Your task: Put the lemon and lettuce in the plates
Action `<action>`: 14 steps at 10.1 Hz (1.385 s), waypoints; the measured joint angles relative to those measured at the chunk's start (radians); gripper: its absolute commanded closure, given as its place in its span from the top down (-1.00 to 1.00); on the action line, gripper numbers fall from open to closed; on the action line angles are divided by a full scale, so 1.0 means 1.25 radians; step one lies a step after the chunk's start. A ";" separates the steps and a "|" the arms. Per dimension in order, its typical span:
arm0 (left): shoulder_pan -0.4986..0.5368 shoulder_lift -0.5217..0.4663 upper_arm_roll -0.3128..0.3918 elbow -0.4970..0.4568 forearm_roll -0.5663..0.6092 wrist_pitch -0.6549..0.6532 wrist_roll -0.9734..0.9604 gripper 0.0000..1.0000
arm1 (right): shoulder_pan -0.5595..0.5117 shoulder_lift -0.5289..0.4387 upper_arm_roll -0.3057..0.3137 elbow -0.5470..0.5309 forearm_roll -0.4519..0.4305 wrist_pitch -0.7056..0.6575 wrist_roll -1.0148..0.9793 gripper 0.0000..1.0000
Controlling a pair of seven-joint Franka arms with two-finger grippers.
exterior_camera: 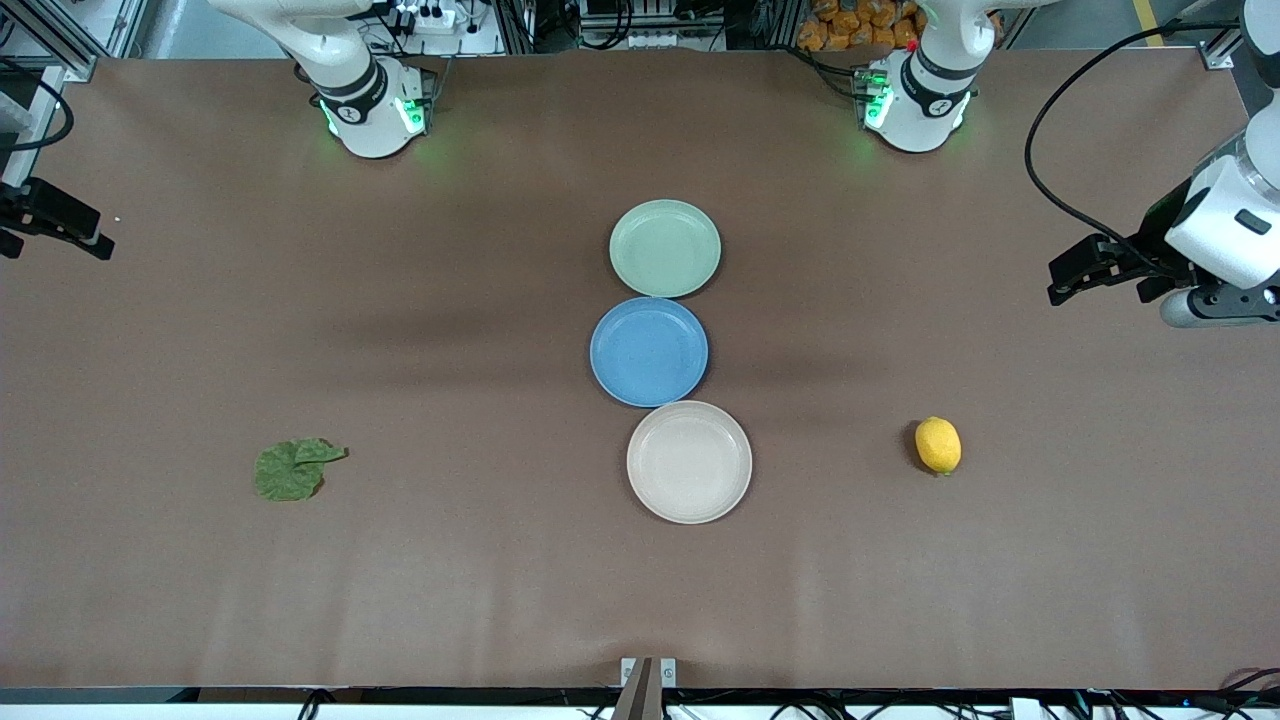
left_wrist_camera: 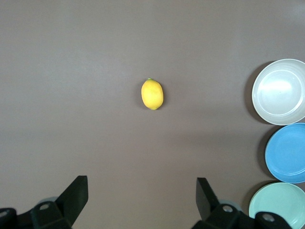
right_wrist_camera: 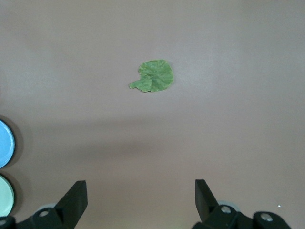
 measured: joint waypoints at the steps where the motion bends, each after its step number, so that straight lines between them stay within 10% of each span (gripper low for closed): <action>1: 0.000 0.002 0.000 0.000 0.000 0.001 0.000 1.00 | -0.002 0.002 0.000 -0.006 0.000 0.008 0.000 1.00; 9: 0.002 0.025 0.003 -0.014 0.000 0.041 0.000 1.00 | -0.024 0.155 -0.001 -0.022 0.000 0.100 -0.007 1.00; 14: 0.002 0.033 0.020 -0.150 0.000 0.192 0.001 1.00 | -0.027 0.288 0.003 -0.024 0.000 0.239 -0.012 1.00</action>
